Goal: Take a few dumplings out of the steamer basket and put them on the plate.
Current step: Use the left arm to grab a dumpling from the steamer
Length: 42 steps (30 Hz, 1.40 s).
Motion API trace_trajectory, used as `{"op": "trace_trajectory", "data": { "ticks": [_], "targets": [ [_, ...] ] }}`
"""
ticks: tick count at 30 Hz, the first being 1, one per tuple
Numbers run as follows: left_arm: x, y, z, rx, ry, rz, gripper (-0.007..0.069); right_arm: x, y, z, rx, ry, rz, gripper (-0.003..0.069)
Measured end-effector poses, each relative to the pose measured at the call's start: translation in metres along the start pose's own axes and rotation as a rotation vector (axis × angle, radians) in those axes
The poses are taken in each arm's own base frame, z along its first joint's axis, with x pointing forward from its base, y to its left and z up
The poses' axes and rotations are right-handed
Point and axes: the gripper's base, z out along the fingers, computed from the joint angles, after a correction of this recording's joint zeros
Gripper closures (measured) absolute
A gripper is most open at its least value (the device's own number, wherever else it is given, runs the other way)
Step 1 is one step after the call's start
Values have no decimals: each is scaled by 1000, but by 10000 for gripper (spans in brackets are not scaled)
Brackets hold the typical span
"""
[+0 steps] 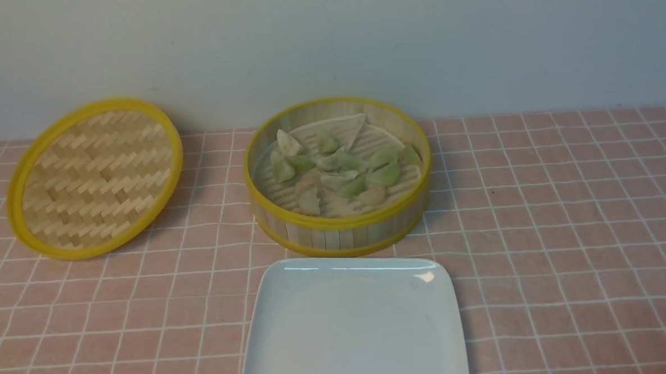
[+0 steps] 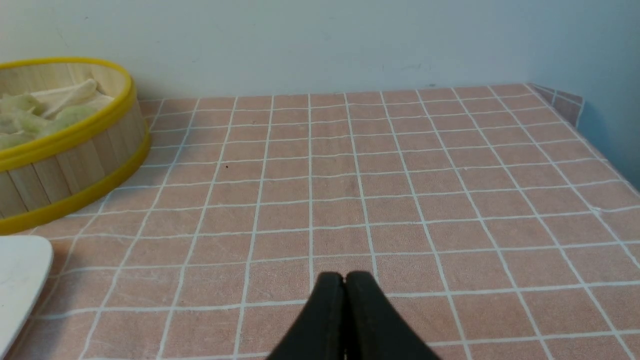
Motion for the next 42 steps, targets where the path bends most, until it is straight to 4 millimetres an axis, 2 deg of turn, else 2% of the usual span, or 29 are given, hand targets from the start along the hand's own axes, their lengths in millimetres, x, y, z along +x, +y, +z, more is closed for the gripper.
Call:
{"op": "trace_trajectory", "data": {
  "ticks": [3, 5, 6, 7, 8, 9, 10, 14, 16, 17, 18, 21, 24, 25, 26, 27, 28, 30, 32, 35, 39, 42],
  "targets": [
    [-22, -19, 2, 49, -52, -39, 631, -4, 2, 0, -32, -56, 136, 673],
    [-42, -43, 7, 102, -23, -40, 631, -12, 4, -1, -67, -142, 288, 673],
    [-45, -48, 8, 110, -9, -36, 631, -15, 4, -1, -79, -170, 344, 673],
    [-55, -66, 16, 135, 79, -14, 631, -20, 4, -2, -102, -226, 466, 673],
    [-64, -83, 25, 152, 147, 3, 631, -23, 4, -3, -115, -256, 537, 673],
    [-64, -90, 33, 151, 226, 22, 631, -25, 3, -3, -123, -278, 589, 673],
    [-74, -111, 46, 177, 323, 59, 631, -27, 3, -4, -128, -294, 631, 673],
    [-75, -151, 91, 225, 726, 196, 631, -29, 1, -5, -134, -325, 674, 673],
    [-64, -160, 118, 244, 951, 264, 631, -30, 1, -5, -136, -331, 688, 673],
    [-54, -160, 133, 246, 1074, 292, 631, -30, 1, -5, -137, -339, 697, 673],
    [-47, -158, 140, 245, 1140, 302, 631, -30, 1, -5, -138, -339, 699, 673],
    [-11, -139, 174, 202, 1346, 315, 631, -33, 6, -7, -166, -244, 712, 673],
    [26, -120, 194, 156, 1471, 373, 631, -60, 18, -19, -226, -79, 592, 673],
    [29, -119, 194, 155, 1480, 379, 631, -64, 19, -20, -229, -83, 582, 673],
    [47, -117, 200, 155, 1507, 428, 631, -83, 24, -23, -242, 21, 481, 673],
    [57, -119, 203, 167, 1512, 465, 631, -96, 28, -21, -236, 138, 403, 673],
    [59, -119, 203, 169, 1518, 470, 631, -100, 28, -20, -235, 139, 392, 673],
    [80, -126, 211, 172, 1534, 516, 631, -124, 35, -6, -207, 405, 242, 673],
    [94, -132, 221, 156, 1556, 539, 631, -135, 38, 8, -186, 597, 150, 673],
    [118, -141, 242, 135, 1588, 611, 631, -150, 42, 31, -187, 769, 42, 673],
    [147, -152, 265, 133, 1606, 713, 631, -161, 46, 52, -198, 839, -8, 673],
    [173, -158, 279, 130, 1615, 770, 626, -164, 47, 59, -197, 843, -7, 673]
  ]
}}
